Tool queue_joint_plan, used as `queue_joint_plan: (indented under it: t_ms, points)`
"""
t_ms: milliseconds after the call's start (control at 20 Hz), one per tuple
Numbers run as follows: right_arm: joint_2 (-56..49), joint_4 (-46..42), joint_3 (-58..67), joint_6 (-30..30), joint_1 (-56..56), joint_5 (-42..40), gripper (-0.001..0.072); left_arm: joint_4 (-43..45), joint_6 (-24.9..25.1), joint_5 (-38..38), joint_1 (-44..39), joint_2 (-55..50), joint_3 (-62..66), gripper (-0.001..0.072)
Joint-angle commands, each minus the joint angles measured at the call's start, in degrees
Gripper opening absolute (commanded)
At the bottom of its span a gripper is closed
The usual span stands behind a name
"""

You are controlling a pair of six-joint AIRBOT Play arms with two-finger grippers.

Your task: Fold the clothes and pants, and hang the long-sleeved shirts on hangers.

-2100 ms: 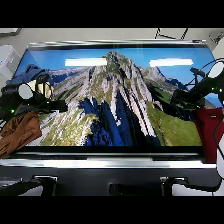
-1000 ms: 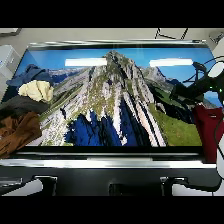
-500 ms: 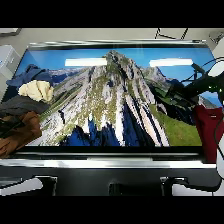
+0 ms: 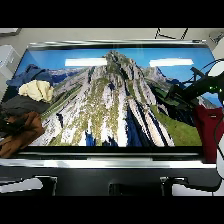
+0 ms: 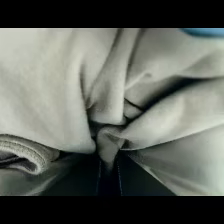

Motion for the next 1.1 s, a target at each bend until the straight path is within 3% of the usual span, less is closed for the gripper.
queue_joint_plan:
  t_ms: [0,150,300,400,550,700,800,900,1050]
  points:
    - [0.02,-0.04,-0.02,0.35,0.04,0.11,0.0678,-5.51,1.25,-5.42,-0.11,3.89,3.45,0.0019]
    - [0.02,-0.04,-0.02,0.35,0.04,-0.79,0.0678,-18.60,1.22,-2.82,-0.76,15.28,7.32,0.0019]
    - [0.04,0.00,-0.02,0.33,0.04,-0.44,0.0678,-29.22,1.22,0.92,-7.82,30.88,7.50,0.0019]
    - [0.04,0.02,-0.02,-0.11,0.04,0.00,0.0678,-34.05,0.26,4.94,-18.84,39.76,7.50,0.0018]
    - [0.63,-0.02,0.00,-0.61,0.04,0.17,0.0677,-34.73,-4.15,18.34,-43.01,45.88,6.84,0.0018]
    - [3.37,-0.52,0.00,-3.54,0.02,0.46,0.0679,-34.51,-6.12,34.40,-67.63,42.51,2.47,0.0018]
    - [6.23,-3.21,0.00,-4.68,0.02,0.59,0.0679,-34.56,-6.16,39.89,-78.34,35.80,-1.29,0.0018]
    - [8.74,-7.39,0.00,-4.66,0.02,0.94,0.0679,-34.58,-8.68,36.74,-82.97,26.53,-3.41,0.0020]
    - [10.38,-10.62,0.00,-4.66,0.04,2.38,0.0675,-34.56,-9.55,27.71,-82.14,10.91,-3.34,0.0020]
